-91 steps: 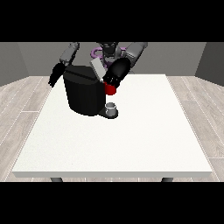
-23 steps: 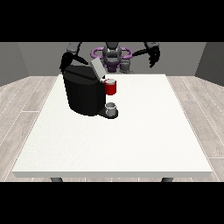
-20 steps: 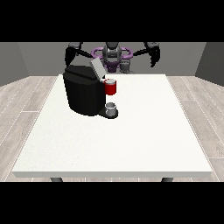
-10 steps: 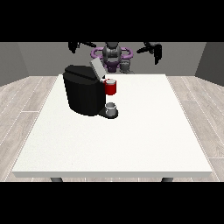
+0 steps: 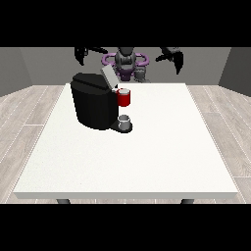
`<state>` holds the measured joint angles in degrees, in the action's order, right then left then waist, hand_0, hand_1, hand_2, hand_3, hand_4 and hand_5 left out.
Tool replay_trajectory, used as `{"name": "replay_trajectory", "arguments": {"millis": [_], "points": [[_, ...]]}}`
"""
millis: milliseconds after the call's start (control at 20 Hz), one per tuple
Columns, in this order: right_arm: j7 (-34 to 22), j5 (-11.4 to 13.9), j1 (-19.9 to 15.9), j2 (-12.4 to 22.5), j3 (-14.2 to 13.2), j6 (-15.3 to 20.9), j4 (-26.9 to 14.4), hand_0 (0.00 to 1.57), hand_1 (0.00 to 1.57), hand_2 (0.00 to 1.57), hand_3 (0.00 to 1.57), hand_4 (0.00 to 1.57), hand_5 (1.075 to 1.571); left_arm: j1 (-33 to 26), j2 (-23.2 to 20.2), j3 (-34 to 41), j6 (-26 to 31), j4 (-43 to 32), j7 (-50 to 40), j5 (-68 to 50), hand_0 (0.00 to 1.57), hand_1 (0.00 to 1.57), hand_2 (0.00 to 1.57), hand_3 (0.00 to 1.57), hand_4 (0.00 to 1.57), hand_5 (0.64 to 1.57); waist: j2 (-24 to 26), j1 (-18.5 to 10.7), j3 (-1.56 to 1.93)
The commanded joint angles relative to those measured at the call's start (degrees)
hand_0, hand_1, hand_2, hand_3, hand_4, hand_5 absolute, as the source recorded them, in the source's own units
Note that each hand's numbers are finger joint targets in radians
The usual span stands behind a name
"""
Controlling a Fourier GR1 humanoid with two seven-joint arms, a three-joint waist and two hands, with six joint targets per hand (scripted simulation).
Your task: Insert the coffee pod into the coffee machine and close the lid
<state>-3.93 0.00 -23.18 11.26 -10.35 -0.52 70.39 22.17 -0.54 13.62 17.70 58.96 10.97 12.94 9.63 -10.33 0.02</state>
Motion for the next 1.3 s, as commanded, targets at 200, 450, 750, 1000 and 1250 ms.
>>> {"name": "replay_trajectory", "arguments": {"millis": [200,450,750,1000,1250], "points": [[-4.7,-4.5,-7.6,0.0,-2.5,-0.3,-4.8,0.0,0.0,0.0,0.0,0.18,1.571,-4.6,0.5,-3.9,-1.3,9.4,-0.6,-2.5,0.0,0.0,0.0,0.0,0.35,1.571,-5.0,-0.5,-0.01],[-5.4,-3.3,-10.5,-1.1,0.6,0.2,-4.8,0.0,0.0,0.0,0.0,0.0,1.571,-5.6,-3.2,-1.3,-0.8,12.9,-1.6,-4.8,0.0,0.0,0.0,0.0,0.36,1.571,-7.7,2.3,-0.02],[0.1,-2.7,-10.2,-1.9,1.4,-0.9,-9.3,0.0,0.0,0.0,0.0,0.0,1.571,-8.0,-3.3,-2.7,-0.1,20.8,-6.0,-6.9,0.0,0.0,0.0,0.0,0.38,1.571,-9.4,0.7,-0.01],[0.0,-0.5,-15.0,-4.4,4.1,1.4,-10.1,0.0,0.0,0.0,0.0,0.0,1.571,-6.3,-5.4,-1.6,-0.9,18.9,-3.2,-6.8,0.0,0.0,0.0,0.0,0.33,1.571,-13.0,1.5,-0.02],[-0.4,-0.9,-16.0,-3.1,4.0,-0.8,-11.3,0.0,0.0,0.0,0.0,0.08,1.571,-10.7,-4.8,-3.3,-2.2,21.3,-3.7,-6.4,0.0,0.0,0.0,0.0,0.36,1.571,-11.9,2.2,-0.02]]}}
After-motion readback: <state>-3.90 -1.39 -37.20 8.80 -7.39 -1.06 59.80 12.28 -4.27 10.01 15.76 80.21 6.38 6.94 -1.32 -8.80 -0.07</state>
